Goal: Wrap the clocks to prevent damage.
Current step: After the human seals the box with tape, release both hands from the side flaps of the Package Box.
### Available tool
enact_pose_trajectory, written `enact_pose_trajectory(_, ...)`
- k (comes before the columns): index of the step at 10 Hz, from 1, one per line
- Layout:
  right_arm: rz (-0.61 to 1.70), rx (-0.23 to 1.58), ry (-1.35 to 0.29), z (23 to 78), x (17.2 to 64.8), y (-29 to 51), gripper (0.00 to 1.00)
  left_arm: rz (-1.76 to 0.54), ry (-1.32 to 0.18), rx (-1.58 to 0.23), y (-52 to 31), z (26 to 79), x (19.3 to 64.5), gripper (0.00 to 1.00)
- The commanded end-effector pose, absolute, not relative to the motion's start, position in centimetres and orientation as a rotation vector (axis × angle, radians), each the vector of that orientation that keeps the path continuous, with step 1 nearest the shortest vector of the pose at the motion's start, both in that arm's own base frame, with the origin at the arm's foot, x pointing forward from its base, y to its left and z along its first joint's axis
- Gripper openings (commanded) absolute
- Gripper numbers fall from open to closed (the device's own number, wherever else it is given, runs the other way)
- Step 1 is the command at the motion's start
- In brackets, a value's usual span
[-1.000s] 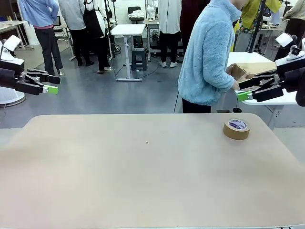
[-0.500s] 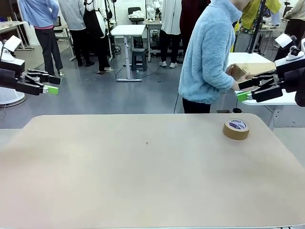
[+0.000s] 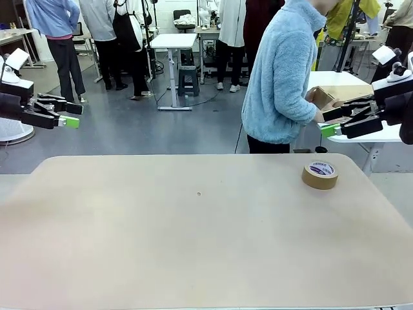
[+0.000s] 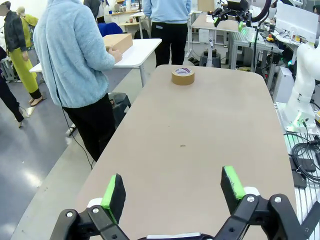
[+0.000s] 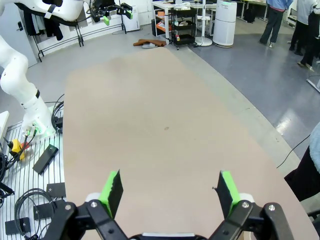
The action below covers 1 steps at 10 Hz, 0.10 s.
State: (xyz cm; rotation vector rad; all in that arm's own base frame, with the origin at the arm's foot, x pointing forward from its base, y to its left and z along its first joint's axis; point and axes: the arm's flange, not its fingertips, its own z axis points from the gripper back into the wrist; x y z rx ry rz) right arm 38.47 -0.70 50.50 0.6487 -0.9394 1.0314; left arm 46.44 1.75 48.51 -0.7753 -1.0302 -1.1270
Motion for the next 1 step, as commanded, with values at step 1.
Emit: enact_pose_trajectory(1, 1.040, 0.655, -0.934, 50.31, 38.57, -1.00, 1.00, -1.126, -1.037, -0.788, 1.93, 48.63, 46.36, 1.00)
